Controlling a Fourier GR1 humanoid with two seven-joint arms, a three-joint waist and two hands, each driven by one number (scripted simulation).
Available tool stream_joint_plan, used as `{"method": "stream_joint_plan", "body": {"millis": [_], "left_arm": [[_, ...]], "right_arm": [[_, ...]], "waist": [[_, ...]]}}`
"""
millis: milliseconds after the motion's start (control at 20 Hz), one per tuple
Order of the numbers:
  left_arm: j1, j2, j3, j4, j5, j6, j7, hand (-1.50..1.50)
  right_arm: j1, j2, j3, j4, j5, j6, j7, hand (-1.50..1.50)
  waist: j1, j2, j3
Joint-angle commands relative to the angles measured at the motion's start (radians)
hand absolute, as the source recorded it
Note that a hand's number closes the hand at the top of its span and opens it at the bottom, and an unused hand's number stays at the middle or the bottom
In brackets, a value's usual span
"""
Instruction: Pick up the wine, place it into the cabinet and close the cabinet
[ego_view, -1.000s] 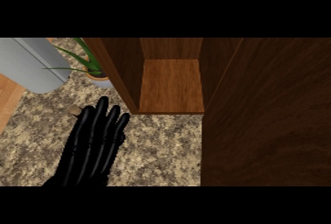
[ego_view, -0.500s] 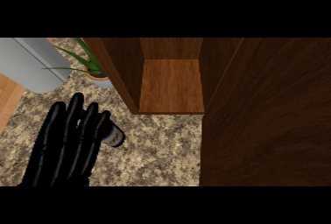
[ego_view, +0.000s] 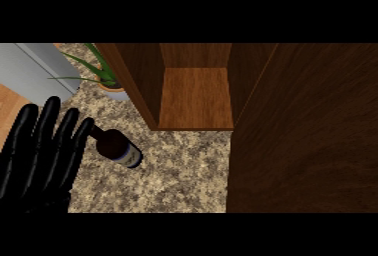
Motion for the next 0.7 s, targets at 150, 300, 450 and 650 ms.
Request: {"method": "stream_joint_plan", "body": {"millis": [150,300,450,650], "left_arm": [[0.039,0.013,0.115,-0.012,0.088,-0.048,-0.041,-1.50],[0.151,0.060,0.230,-0.038,0.222,-0.120,-0.101,-1.50],[0.074,0.064,0.335,0.056,0.279,-0.142,-0.102,-1.50],[0.140,0.051,0.336,0.091,0.320,-0.181,-0.121,-1.50]], "right_arm": [[0.013,0.009,-0.005,-0.155,-0.012,-0.043,0.096,-1.50],[0.029,0.026,0.033,-0.159,0.012,-0.036,0.074,-1.50],[-0.009,0.000,-0.056,-0.099,-0.066,-0.017,0.055,-1.50],[-0.047,0.005,-0.015,-0.094,-0.013,-0.030,0.089,-1.50]], "waist": [[0.000,0.000,0.000],[0.001,0.000,-0.001],[-0.002,0.002,-0.001],[0.003,0.001,0.000]]}}
